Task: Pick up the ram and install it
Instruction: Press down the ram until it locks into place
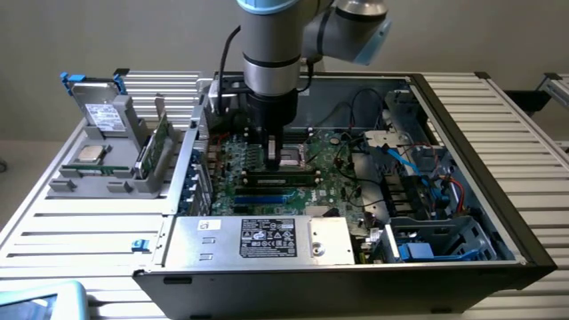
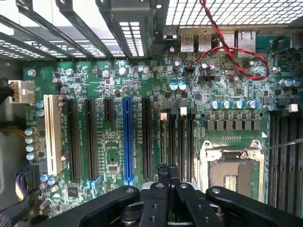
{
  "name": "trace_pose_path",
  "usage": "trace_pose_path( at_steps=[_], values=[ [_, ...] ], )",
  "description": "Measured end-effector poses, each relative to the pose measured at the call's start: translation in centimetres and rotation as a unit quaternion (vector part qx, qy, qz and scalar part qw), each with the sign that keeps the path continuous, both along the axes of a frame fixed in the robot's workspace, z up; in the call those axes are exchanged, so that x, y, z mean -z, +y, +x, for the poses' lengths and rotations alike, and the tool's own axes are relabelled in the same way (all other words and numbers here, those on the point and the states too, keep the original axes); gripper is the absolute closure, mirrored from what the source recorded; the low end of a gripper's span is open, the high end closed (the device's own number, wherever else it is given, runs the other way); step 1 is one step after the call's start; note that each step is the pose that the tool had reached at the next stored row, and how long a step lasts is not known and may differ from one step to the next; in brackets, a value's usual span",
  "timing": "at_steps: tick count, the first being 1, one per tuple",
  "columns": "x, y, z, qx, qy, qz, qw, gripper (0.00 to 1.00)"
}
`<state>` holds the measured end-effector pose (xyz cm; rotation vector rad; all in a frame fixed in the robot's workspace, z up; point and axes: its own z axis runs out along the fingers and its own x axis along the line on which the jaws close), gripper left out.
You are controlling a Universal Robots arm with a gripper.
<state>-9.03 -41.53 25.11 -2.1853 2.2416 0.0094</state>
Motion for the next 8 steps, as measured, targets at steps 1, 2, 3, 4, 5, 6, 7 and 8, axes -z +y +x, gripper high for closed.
trace_pose_path(
  at_steps=[1, 2, 3, 4, 5, 6, 7, 8],
  values=[
    [-0.36, 0.00, 0.3, 0.000, 0.0001, -0.0001, 1.0000, 0.89],
    [-0.67, 0.00, 0.6, 0.000, 0.0002, -0.0002, 1.0000, 0.89],
    [-0.93, 0.00, 0.8, 0.000, 0.0003, -0.0002, 1.0000, 0.89],
    [-1.11, 0.00, 1.1, 0.000, 0.0005, -0.0003, 1.0000, 0.89],
    [-1.20, 0.00, 1.4, 0.000, 0.0007, -0.0004, 1.0000, 0.89],
    [-1.22, 0.00, 1.6, 0.000, 0.0008, -0.0003, 1.0000, 0.89],
    [-1.22, 0.00, 1.7, 0.000, 0.0009, -0.0004, 1.0000, 0.89],
    [-1.22, 0.00, 1.7, 0.000, 0.0009, -0.0004, 1.0000, 0.89]
  ],
)
